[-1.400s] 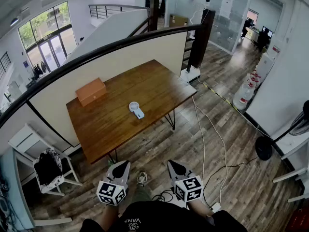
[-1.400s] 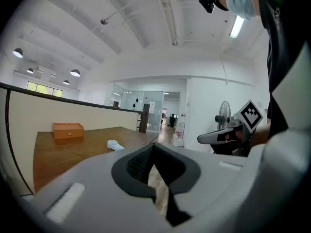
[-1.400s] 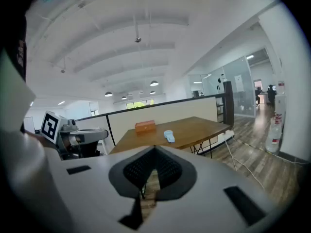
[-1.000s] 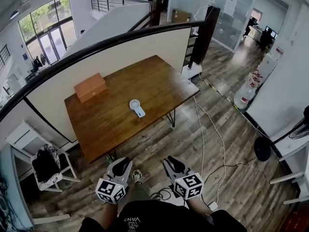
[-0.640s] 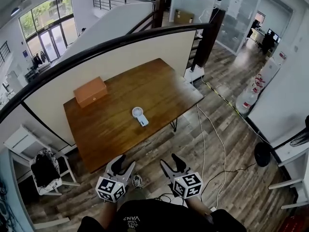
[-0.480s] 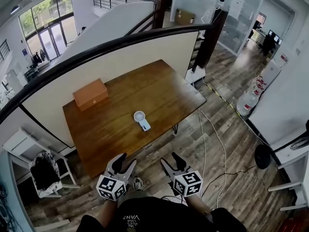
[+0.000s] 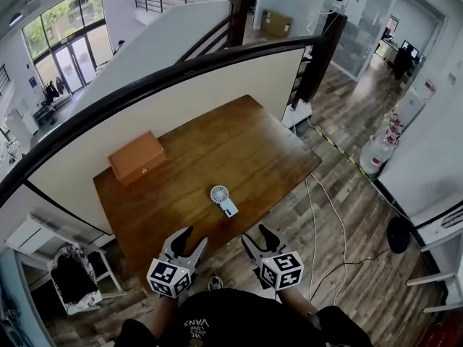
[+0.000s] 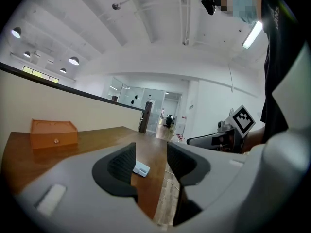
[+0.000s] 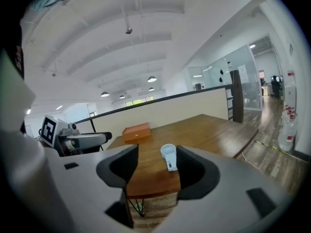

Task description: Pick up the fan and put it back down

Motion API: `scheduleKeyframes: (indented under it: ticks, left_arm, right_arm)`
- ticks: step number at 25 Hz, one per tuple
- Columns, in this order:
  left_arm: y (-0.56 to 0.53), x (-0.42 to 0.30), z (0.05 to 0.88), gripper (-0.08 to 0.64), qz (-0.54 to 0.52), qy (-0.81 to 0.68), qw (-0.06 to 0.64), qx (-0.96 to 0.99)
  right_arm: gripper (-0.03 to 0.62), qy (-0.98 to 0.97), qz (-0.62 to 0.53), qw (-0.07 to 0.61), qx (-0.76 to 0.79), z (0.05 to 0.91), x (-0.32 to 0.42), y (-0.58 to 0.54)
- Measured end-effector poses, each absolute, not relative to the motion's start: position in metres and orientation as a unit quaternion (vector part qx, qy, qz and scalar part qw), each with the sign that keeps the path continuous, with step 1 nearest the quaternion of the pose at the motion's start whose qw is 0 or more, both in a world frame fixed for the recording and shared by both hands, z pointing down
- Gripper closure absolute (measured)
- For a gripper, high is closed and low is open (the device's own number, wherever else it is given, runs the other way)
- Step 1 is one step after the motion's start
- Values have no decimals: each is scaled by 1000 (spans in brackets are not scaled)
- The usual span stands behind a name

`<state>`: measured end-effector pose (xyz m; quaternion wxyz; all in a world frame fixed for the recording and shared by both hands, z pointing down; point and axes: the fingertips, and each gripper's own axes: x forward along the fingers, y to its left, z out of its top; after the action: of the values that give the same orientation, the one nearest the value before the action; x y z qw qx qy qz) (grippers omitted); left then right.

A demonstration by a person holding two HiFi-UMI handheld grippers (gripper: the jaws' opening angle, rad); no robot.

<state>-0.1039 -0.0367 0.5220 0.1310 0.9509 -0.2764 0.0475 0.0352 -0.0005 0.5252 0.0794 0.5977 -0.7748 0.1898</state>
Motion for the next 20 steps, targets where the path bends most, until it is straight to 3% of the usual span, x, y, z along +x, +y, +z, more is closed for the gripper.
scheduleKeyframes:
  ticks: [6, 20]
  left_arm:
    - [-63, -107, 534, 374, 60, -261, 139, 953]
    - [-116, -96, 555, 374, 65, -327, 171, 927]
  right_arm:
    - [371, -764, 214, 100, 600, 551, 32, -25]
    - [337, -784, 229, 220, 533, 625, 36, -117]
